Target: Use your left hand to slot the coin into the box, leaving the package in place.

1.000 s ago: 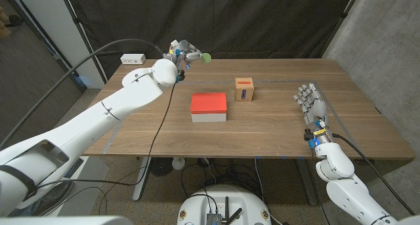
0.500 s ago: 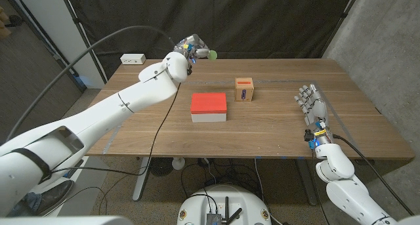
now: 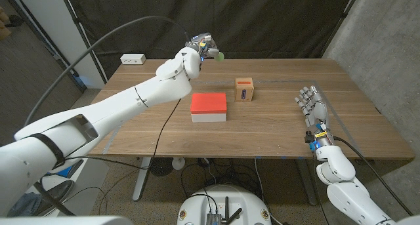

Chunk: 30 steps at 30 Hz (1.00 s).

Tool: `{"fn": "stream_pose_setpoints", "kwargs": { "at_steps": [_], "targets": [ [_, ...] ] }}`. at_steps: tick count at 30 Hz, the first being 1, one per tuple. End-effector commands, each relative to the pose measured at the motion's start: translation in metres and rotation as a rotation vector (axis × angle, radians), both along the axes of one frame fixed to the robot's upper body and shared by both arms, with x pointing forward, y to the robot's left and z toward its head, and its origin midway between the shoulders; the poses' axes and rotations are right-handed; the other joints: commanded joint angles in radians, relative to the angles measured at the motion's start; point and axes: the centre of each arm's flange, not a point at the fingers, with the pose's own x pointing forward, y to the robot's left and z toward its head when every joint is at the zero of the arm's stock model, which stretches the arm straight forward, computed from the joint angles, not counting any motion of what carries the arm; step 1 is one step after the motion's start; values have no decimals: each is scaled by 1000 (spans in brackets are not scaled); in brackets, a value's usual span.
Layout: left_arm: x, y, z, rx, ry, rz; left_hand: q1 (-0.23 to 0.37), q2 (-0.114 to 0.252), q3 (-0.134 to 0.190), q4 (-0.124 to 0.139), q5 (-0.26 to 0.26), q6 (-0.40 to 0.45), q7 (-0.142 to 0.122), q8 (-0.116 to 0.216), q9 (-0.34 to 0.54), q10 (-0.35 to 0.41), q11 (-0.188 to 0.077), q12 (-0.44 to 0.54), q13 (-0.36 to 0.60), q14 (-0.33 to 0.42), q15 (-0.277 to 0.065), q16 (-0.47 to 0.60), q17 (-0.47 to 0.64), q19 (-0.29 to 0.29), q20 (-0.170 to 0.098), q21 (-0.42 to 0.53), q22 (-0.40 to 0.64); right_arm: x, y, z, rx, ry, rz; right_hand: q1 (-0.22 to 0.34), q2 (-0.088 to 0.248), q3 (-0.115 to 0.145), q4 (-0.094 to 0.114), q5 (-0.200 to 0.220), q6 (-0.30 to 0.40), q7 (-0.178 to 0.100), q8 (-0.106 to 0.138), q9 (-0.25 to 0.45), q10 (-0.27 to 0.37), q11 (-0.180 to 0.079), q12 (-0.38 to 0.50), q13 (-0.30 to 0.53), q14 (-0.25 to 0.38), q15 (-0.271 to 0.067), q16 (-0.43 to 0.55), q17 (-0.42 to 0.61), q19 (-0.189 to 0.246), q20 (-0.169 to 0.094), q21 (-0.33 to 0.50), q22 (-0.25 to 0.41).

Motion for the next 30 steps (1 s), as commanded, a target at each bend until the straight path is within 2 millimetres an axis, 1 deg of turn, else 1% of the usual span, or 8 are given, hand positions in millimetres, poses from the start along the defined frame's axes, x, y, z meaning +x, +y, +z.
{"fn": "stream_pose_setpoints", "kwargs": {
  "at_steps": [1, 2, 4, 8, 12, 20, 23, 30],
  "targets": [
    [6, -31, 2, 106, -13, 56, -6, -4, -1, -1, 3, 47, 31, 2, 2, -2, -4, 2, 1, 0, 0, 0, -2, -5, -55, 4, 1, -5, -1, -3, 6, -5, 0, 10, 3, -4, 1, 5, 7, -2, 1, 4, 9, 1, -2, 5, 11, 3, -2, -1, 6, 3, -2, 3],
    [6, -31, 2, 107, -14, 57, -6, -4, -1, -1, 3, 46, 31, 2, 2, -2, -5, 2, 1, 2, 0, 2, 0, -5, -55, 4, 1, -5, -1, -3, 7, -5, 0, 10, 3, -4, 1, 5, 7, -2, 1, 4, 9, 0, -2, 6, 11, 2, -2, -1, 6, 3, -2, 3],
    [7, -39, 0, 134, -34, 70, -6, -4, 0, -1, 3, 48, 31, 3, 2, -1, -3, -2, -6, 2, 0, 1, -1, -3, -55, 6, 3, -5, -1, -3, 6, -8, -1, 10, 3, -4, 1, 5, 8, -2, 1, 4, 9, 0, -2, 6, 11, 2, -2, -1, 6, 2, -2, 3],
    [9, -49, -2, 158, -41, 75, -7, -3, 0, -1, 3, 48, 28, 3, 3, -1, -4, 3, 2, 2, 0, 1, -1, -4, -55, 5, 0, -6, -2, -3, 12, -7, -3, 10, 3, -4, 1, 5, 8, -2, 1, 4, 8, 1, -2, 6, 11, 2, -2, -1, 7, 2, -2, 3],
    [12, -54, -4, 165, -30, 68, -8, -2, 1, -1, 3, 48, 28, 3, 3, -2, -5, 4, 5, 3, 0, 2, 2, -4, -55, 6, 2, -6, -3, -4, 6, -8, -6, 10, 3, -4, 1, 5, 8, -2, 1, 4, 9, 0, -2, 6, 11, 2, -2, -1, 7, 1, -2, 3],
    [25, -66, -14, 177, 9, 57, -10, -3, 1, -1, 2, 50, 28, 3, 2, 0, -6, 4, 5, 3, 0, 2, 3, -5, -55, 5, 0, -5, -3, -6, 10, -5, -7, 11, 4, -4, 1, 5, 8, -3, 1, 4, 9, 0, -2, 6, 11, 1, -2, -1, 7, 1, -2, 3],
    [33, -72, -20, 183, 30, 53, -11, -3, 1, -1, 2, 51, 28, 3, 1, 0, -4, 3, 2, 3, 0, 1, 3, -3, -55, 6, 2, -4, -4, -7, 12, -2, -8, 11, 4, -4, 1, 5, 8, -2, 1, 4, 10, 0, -2, 6, 11, 0, -2, -1, 7, 1, -2, 3],
    [42, -81, -24, 188, 45, 53, -12, -4, 2, -1, 2, 51, 29, 3, 0, 0, -4, 2, 1, 3, 0, 0, 2, -5, -55, 4, 0, -3, -6, -7, 15, 1, -13, 11, 4, -5, 1, 5, 8, -2, 1, 4, 10, -1, -2, 6, 11, 0, -2, -1, 7, 1, -2, 3]
  ]
}}
